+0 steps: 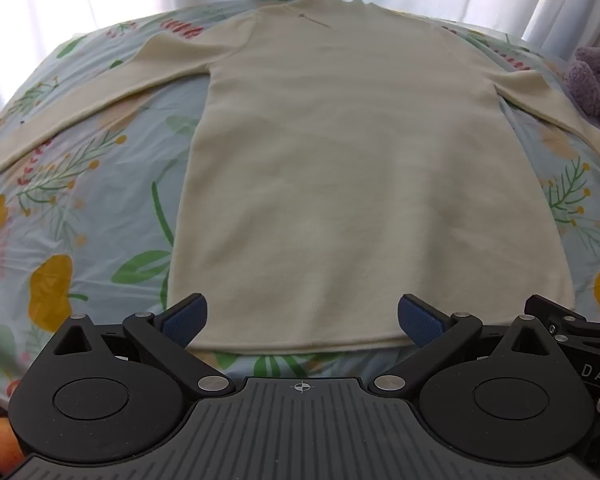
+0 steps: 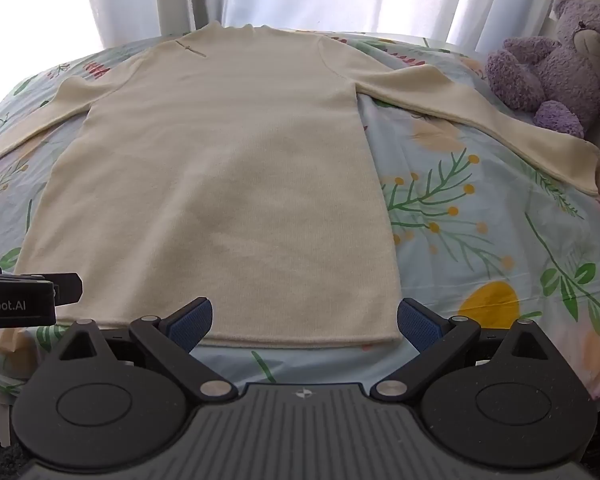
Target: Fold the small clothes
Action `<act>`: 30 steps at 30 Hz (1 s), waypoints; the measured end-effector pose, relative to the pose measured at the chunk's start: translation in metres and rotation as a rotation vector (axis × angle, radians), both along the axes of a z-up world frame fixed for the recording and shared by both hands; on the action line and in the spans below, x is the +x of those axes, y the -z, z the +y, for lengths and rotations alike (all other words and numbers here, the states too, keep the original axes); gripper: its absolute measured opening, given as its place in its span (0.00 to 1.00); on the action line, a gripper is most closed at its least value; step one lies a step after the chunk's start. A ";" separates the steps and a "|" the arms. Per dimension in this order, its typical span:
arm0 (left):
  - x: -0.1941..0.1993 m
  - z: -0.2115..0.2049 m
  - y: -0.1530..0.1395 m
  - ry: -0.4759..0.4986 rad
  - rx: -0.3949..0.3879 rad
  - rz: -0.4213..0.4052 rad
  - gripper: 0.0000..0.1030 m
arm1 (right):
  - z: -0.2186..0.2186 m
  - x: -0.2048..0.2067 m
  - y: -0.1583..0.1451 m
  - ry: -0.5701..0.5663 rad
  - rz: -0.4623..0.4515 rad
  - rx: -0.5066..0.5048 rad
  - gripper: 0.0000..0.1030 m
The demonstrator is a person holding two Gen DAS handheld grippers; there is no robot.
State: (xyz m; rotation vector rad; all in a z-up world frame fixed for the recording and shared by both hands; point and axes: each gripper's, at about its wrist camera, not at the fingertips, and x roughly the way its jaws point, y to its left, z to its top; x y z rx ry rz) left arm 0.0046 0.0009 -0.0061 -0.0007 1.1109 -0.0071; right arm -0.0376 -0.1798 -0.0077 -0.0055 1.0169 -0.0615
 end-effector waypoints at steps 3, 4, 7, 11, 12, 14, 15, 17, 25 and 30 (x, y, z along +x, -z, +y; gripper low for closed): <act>0.000 0.000 0.000 -0.001 -0.001 0.001 1.00 | 0.000 0.000 0.000 0.004 -0.002 0.003 0.96; 0.000 0.000 0.000 -0.002 -0.001 0.002 1.00 | 0.000 0.000 0.000 0.006 -0.003 0.003 0.96; 0.001 0.001 0.000 -0.005 -0.002 0.004 1.00 | 0.003 0.004 -0.002 0.014 -0.005 0.000 0.96; 0.001 0.002 0.000 -0.005 -0.003 0.004 1.00 | 0.005 0.000 -0.003 0.017 -0.008 0.003 0.96; 0.001 0.001 0.000 -0.005 -0.003 0.005 1.00 | 0.006 0.000 -0.003 0.017 -0.009 0.003 0.96; 0.000 0.002 0.000 -0.006 -0.002 0.006 1.00 | 0.009 -0.001 -0.003 0.016 -0.012 0.004 0.96; -0.001 0.002 0.001 -0.006 -0.002 0.006 1.00 | 0.003 -0.001 -0.004 0.007 -0.014 0.012 0.96; -0.002 0.002 0.001 -0.007 -0.002 0.007 1.00 | 0.003 -0.001 -0.004 0.007 -0.015 0.014 0.96; -0.003 0.002 0.001 -0.015 -0.008 0.014 1.00 | 0.001 -0.002 -0.004 0.008 -0.022 0.020 0.96; -0.003 0.002 0.001 -0.015 -0.008 0.014 1.00 | 0.001 -0.004 -0.005 0.012 -0.024 0.022 0.96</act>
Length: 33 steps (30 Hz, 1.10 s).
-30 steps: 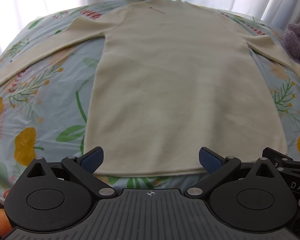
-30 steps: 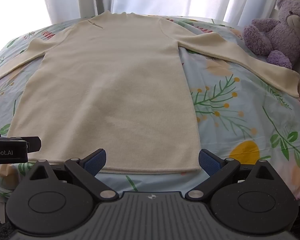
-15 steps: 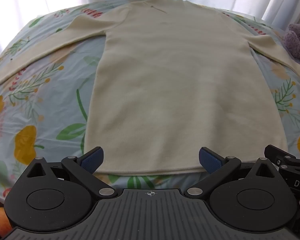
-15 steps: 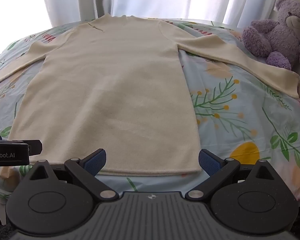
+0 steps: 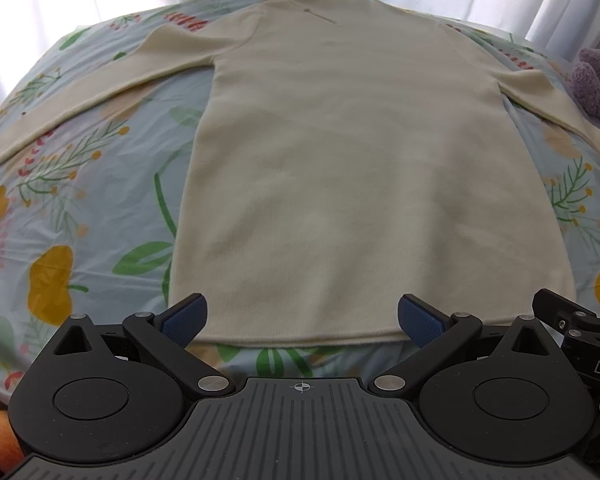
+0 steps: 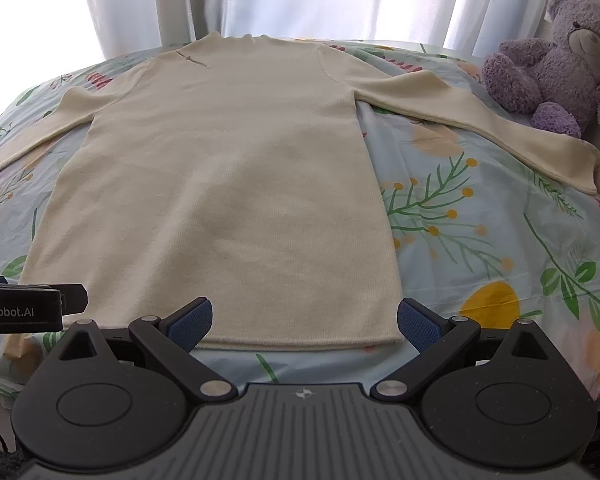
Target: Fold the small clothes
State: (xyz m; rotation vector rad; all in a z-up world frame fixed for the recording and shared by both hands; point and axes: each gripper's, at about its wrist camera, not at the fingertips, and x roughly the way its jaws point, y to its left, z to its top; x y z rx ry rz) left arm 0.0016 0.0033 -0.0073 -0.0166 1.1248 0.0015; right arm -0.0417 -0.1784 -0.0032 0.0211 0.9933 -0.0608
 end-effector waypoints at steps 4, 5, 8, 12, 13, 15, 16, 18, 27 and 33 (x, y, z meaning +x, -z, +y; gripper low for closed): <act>0.000 0.000 0.000 0.000 -0.001 0.001 1.00 | 0.000 0.000 0.000 0.002 -0.001 -0.001 0.96; 0.000 0.000 0.000 0.000 -0.001 0.002 1.00 | 0.000 0.000 0.000 0.002 -0.001 0.000 0.96; 0.000 0.000 0.000 -0.001 -0.001 0.002 1.00 | 0.000 0.000 0.000 0.002 0.000 0.001 0.96; 0.000 0.001 0.001 -0.004 0.000 0.003 1.00 | -0.001 -0.001 0.000 0.000 0.001 0.003 0.96; 0.000 0.001 0.001 -0.004 0.000 0.004 1.00 | 0.000 0.000 0.000 0.000 0.002 0.004 0.96; 0.000 0.001 0.001 -0.002 0.000 0.005 1.00 | -0.001 0.000 0.001 0.001 0.002 0.004 0.96; 0.001 0.001 0.001 -0.001 0.001 0.006 1.00 | -0.001 0.000 0.001 0.001 0.002 0.005 0.96; 0.001 0.001 0.001 -0.001 0.001 0.006 1.00 | -0.001 -0.001 0.001 0.000 0.001 0.007 0.96; 0.003 0.000 0.001 -0.001 0.003 0.013 1.00 | -0.002 -0.002 0.001 -0.019 -0.011 0.039 0.96; 0.006 0.001 0.003 -0.004 0.003 0.025 1.00 | -0.004 -0.002 -0.001 -0.035 -0.024 0.083 0.96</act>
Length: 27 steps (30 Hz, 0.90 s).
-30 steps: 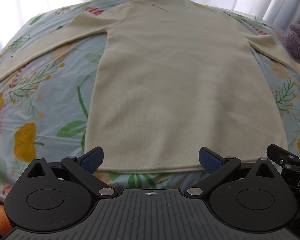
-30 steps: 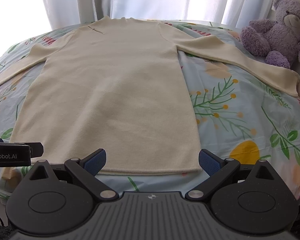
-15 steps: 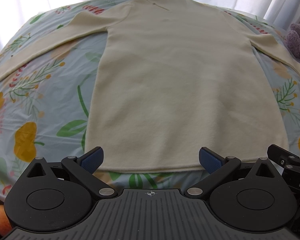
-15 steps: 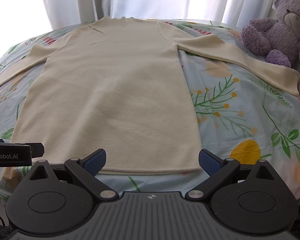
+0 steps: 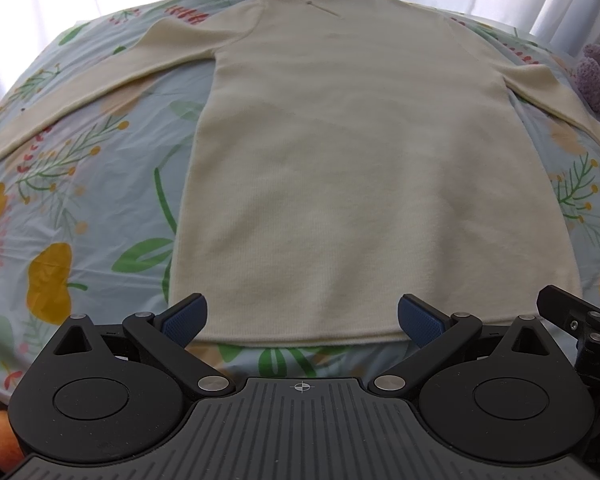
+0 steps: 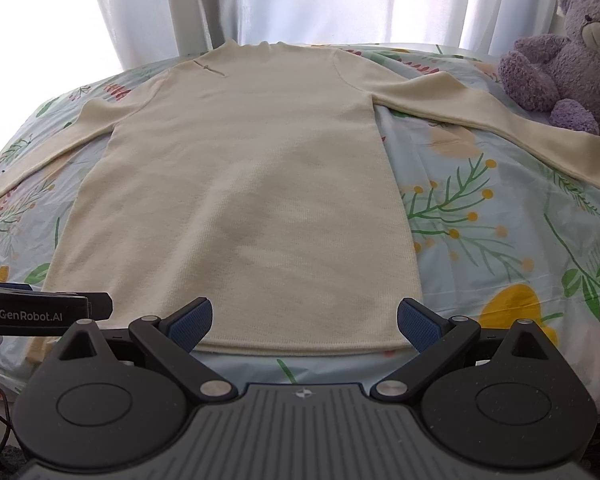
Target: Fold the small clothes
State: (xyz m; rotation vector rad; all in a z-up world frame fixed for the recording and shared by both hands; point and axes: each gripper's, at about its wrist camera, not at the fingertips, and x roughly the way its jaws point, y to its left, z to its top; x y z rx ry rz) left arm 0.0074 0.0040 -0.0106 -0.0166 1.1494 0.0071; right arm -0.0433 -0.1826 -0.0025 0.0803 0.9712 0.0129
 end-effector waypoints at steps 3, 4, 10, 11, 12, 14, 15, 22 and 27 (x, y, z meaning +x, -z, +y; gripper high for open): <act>0.002 0.001 0.002 -0.004 -0.003 0.011 1.00 | -0.003 0.002 0.002 0.002 0.010 0.028 0.96; 0.002 0.001 0.003 -0.005 -0.003 0.014 1.00 | -0.004 0.003 0.003 0.002 0.017 0.034 0.96; 0.008 -0.001 0.006 -0.008 -0.001 0.031 1.00 | -0.011 0.006 0.009 0.006 0.019 0.065 0.96; 0.009 -0.001 0.007 -0.008 0.000 0.034 1.00 | -0.013 0.007 0.011 0.012 0.021 0.077 0.96; 0.010 -0.001 0.008 -0.007 0.000 0.038 1.00 | -0.016 0.008 0.012 0.020 0.023 0.088 0.96; 0.014 -0.001 0.009 -0.006 -0.001 0.048 1.00 | -0.024 0.012 0.017 0.027 0.027 0.128 0.96; 0.016 -0.001 0.010 -0.008 -0.001 0.051 1.00 | -0.031 0.015 0.019 0.035 0.035 0.159 0.94; 0.047 0.008 0.009 -0.043 -0.018 0.010 1.00 | -0.108 0.040 0.026 0.220 -0.125 0.318 0.66; 0.079 0.015 0.016 -0.099 -0.012 0.005 1.00 | -0.224 0.062 0.042 0.558 -0.296 0.486 0.62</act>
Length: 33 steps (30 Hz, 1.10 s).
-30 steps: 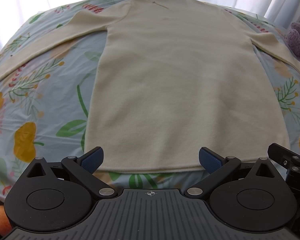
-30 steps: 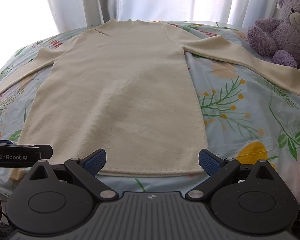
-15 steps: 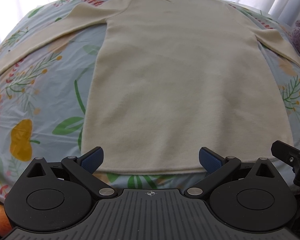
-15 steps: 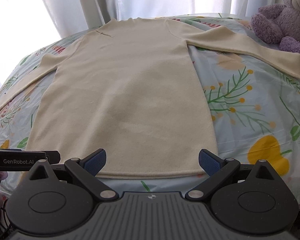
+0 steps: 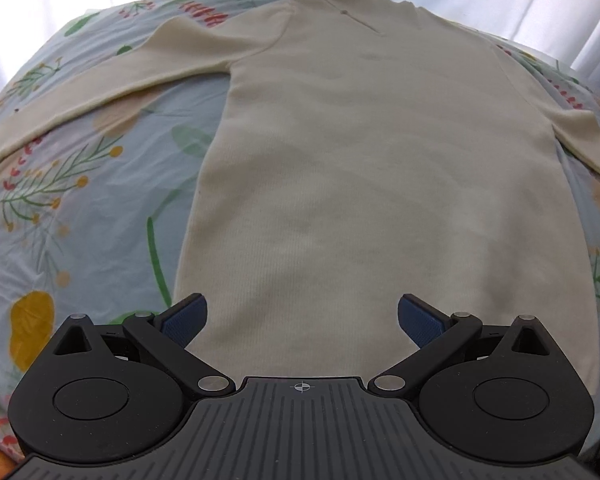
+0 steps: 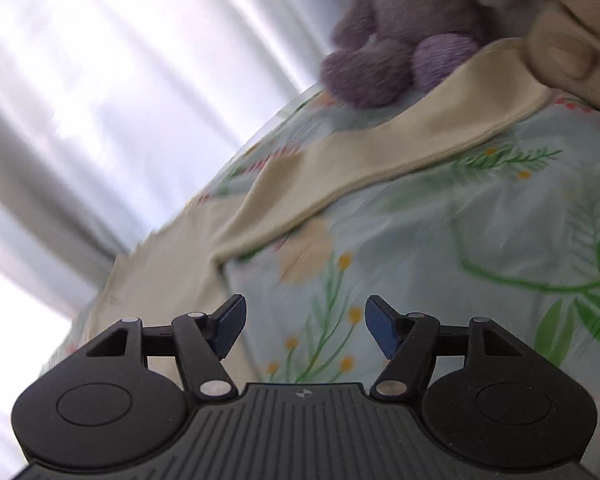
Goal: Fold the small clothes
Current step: 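Grasp the sweater sleeve cuff near the teddy bear with the right gripper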
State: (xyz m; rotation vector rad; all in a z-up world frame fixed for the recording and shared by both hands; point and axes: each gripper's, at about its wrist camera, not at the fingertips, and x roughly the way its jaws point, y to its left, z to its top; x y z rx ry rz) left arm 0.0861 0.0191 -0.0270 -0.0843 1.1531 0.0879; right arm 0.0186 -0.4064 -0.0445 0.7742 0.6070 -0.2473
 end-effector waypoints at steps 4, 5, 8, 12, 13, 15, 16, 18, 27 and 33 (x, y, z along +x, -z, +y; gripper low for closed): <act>0.019 0.001 0.007 -0.029 -0.006 -0.002 1.00 | -0.080 0.013 0.015 0.229 -0.013 0.033 0.51; 0.024 0.002 0.010 -0.043 -0.014 0.004 1.00 | -0.098 0.017 0.021 0.277 -0.014 0.039 0.50; 0.038 0.004 0.018 -0.094 -0.034 0.022 1.00 | -0.139 0.027 0.042 0.368 -0.021 0.118 0.47; 0.050 0.003 0.026 -0.124 -0.050 0.037 1.00 | -0.164 0.036 0.059 0.434 -0.052 0.173 0.45; 0.053 0.002 0.027 -0.127 -0.043 0.038 1.00 | -0.166 0.038 0.059 0.447 -0.055 0.171 0.44; 0.055 0.000 0.028 -0.129 -0.020 0.032 1.00 | -0.170 0.043 0.058 0.450 -0.064 0.168 0.37; 0.056 -0.001 0.028 -0.130 -0.012 0.030 1.00 | -0.171 0.048 0.059 0.447 -0.061 0.159 0.27; 0.057 -0.001 0.029 -0.133 -0.008 0.028 1.00 | -0.175 0.051 0.062 0.449 -0.043 0.142 0.12; 0.066 0.007 0.030 -0.057 -0.024 0.065 1.00 | -0.147 0.059 0.034 0.445 -0.024 -0.082 0.06; 0.071 0.028 0.025 -0.092 -0.139 0.069 1.00 | -0.090 0.099 -0.028 0.258 -0.048 -0.394 0.06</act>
